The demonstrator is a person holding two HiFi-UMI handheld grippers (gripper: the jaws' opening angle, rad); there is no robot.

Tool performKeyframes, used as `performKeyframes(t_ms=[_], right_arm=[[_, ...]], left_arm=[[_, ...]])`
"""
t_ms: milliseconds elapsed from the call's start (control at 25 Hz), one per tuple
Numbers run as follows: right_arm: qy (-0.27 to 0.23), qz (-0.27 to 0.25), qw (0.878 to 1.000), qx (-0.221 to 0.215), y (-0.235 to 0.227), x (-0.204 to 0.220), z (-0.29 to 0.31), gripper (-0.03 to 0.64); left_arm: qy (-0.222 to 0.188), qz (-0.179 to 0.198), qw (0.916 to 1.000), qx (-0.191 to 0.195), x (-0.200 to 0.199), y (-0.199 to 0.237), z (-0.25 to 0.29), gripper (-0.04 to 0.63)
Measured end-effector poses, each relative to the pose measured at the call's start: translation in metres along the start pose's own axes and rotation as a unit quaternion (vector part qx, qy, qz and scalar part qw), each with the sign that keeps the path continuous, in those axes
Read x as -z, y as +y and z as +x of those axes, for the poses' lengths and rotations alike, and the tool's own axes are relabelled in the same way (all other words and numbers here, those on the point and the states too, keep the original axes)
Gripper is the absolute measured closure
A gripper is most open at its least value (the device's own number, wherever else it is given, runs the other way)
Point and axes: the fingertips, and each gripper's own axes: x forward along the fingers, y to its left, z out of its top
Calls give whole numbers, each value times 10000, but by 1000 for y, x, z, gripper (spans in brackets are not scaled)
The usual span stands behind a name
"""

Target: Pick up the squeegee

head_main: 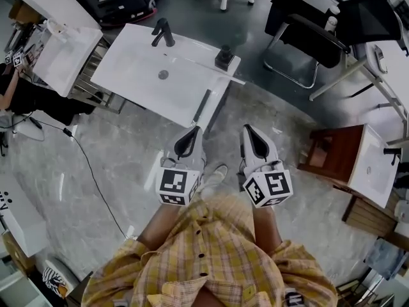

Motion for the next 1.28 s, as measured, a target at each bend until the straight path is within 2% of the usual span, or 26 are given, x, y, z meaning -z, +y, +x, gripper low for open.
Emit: performKeyframes(t_ms=[360, 760, 1280], right_arm=[[200, 79, 9996, 198, -23, 3, 37, 616], [460, 68, 9978, 470, -48, 14, 86, 617], [835, 244, 9930, 798, -72, 46, 125, 615]], left_arm=[[314, -31, 9995, 61, 0, 25, 49, 595], [851, -76, 9962, 154, 18, 51, 109, 595], [1800, -78, 9829, 378, 59, 73, 172, 595]])
